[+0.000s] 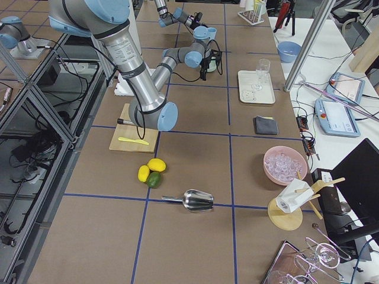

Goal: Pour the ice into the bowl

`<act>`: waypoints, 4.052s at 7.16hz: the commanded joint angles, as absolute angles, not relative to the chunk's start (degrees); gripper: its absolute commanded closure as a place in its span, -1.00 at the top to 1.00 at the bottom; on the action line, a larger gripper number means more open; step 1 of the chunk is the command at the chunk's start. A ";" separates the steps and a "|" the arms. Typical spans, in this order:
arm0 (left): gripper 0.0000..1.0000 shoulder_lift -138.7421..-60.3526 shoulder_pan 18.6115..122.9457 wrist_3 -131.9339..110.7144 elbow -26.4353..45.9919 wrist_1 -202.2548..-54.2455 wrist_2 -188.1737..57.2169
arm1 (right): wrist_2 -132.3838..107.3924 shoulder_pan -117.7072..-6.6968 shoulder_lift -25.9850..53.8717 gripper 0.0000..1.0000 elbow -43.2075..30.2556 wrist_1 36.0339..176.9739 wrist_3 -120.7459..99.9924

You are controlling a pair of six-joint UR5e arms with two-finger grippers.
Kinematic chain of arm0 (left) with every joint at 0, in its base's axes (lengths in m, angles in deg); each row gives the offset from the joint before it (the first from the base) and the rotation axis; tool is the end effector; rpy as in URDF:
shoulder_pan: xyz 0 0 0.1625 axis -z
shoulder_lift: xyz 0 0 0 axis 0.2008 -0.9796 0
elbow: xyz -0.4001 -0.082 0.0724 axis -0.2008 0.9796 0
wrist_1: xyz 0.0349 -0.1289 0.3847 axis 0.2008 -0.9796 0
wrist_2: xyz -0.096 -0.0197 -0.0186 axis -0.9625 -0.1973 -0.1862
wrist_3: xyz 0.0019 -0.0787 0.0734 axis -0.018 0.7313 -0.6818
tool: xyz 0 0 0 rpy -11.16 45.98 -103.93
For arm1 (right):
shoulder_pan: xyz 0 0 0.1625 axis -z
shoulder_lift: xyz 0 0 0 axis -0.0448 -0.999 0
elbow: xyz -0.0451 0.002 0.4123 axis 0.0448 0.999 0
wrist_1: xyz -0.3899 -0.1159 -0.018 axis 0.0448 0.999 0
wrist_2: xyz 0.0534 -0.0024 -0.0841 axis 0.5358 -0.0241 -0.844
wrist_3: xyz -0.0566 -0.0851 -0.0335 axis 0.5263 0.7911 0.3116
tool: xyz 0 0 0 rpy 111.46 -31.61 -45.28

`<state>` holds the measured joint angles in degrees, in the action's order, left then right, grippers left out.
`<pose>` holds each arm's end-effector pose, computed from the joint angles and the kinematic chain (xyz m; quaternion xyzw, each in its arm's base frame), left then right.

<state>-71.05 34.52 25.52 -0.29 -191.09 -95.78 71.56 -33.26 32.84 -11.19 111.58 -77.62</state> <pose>0.3036 -0.3454 0.6242 0.5112 0.3338 -0.0798 0.7879 -0.5214 -0.4278 0.1820 0.0194 -0.4741 0.1189 0.8722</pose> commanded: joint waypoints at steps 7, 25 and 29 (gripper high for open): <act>1.00 -66.18 38.03 25.02 6.67 -191.36 -102.38 | 71.45 -32.54 32.95 1.00 -11.13 111.58 -77.72; 1.00 -74.39 79.58 0.09 20.59 -155.82 -148.49 | 65.47 -26.30 55.01 -1.00 17.64 105.78 -79.13; 1.00 -73.89 84.17 -9.50 19.80 -145.51 -159.32 | 70.83 -31.21 36.72 -1.00 -13.30 111.54 -78.96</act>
<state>-74.07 82.42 -6.75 20.06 -148.91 -155.55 69.72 -29.55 45.30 -0.23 107.78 -79.33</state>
